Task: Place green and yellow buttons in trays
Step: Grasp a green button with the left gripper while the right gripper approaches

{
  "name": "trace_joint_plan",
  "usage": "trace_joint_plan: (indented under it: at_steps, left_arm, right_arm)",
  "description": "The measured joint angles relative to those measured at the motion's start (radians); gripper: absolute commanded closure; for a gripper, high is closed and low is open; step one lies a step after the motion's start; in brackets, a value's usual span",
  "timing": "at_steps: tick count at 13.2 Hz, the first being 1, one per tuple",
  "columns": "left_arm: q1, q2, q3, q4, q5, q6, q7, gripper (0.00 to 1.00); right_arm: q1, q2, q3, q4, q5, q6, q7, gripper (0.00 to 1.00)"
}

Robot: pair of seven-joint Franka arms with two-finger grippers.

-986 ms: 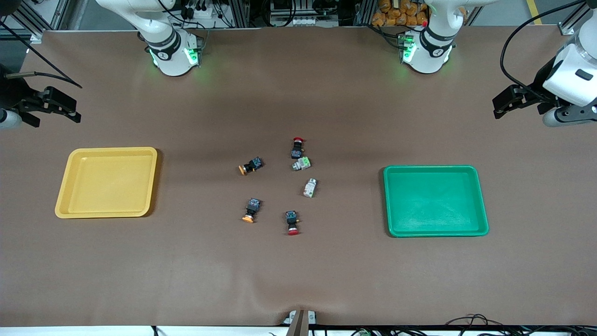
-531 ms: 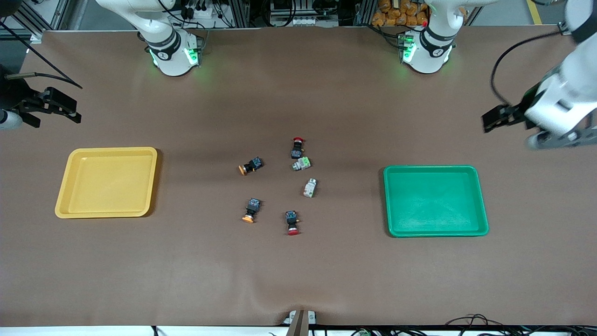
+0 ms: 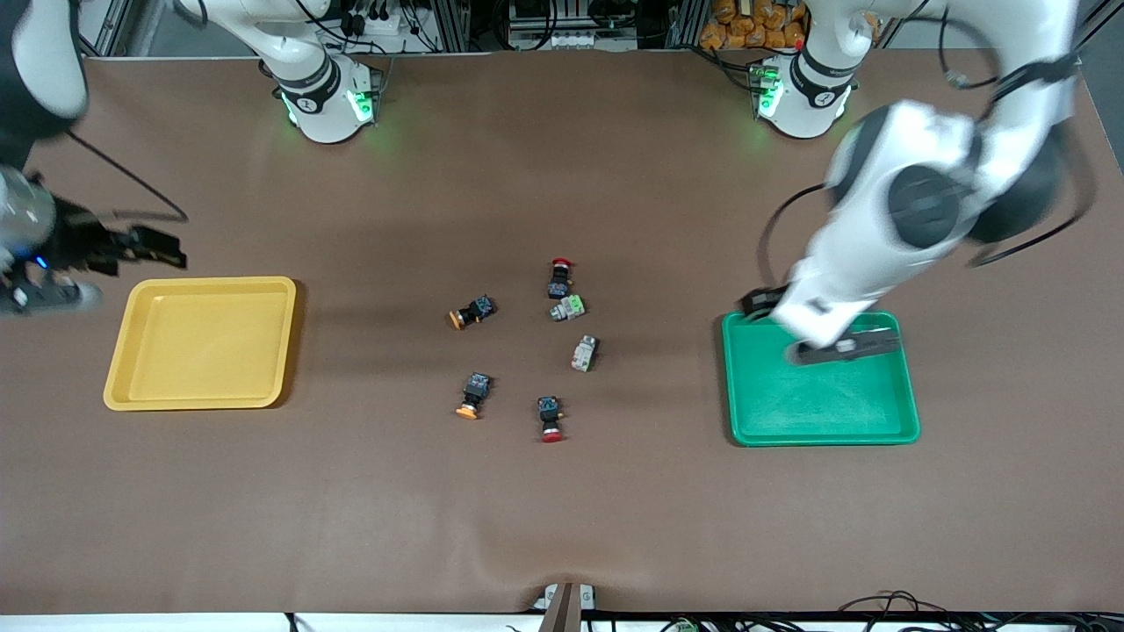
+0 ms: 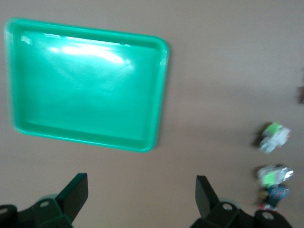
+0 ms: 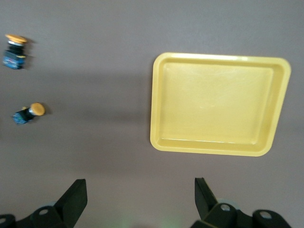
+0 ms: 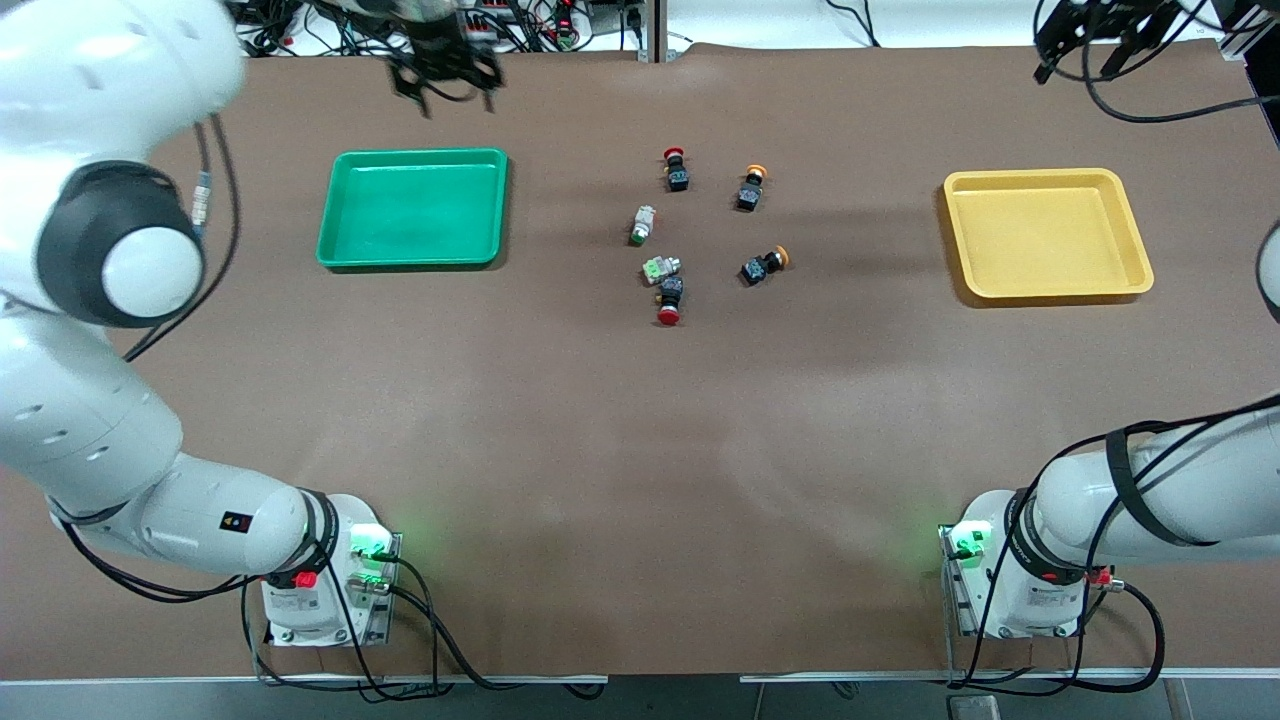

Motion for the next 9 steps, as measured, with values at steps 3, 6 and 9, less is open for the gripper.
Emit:
trace_joint_plan:
  at_steps: [3, 6, 9]
  left_arm:
    - [-0.155, 0.143, 0.0, -0.002, 0.001, 0.172, -0.33, 0.0]
    - [-0.258, 0.265, 0.005, 0.002, 0.058, 0.287, -0.596, 0.0]
    - [-0.286, 0.348, 0.007, 0.009, 0.074, 0.403, -0.838, 0.0]
  right_arm:
    - [-0.008, 0.049, 0.0, 0.037, -0.001, 0.012, -0.006, 0.0]
    - [-0.001, 0.047, 0.009, 0.06, 0.005, 0.004, 0.043, 0.0]
    - [0.056, 0.048, 0.018, 0.06, 0.009, -0.008, 0.244, 0.0]
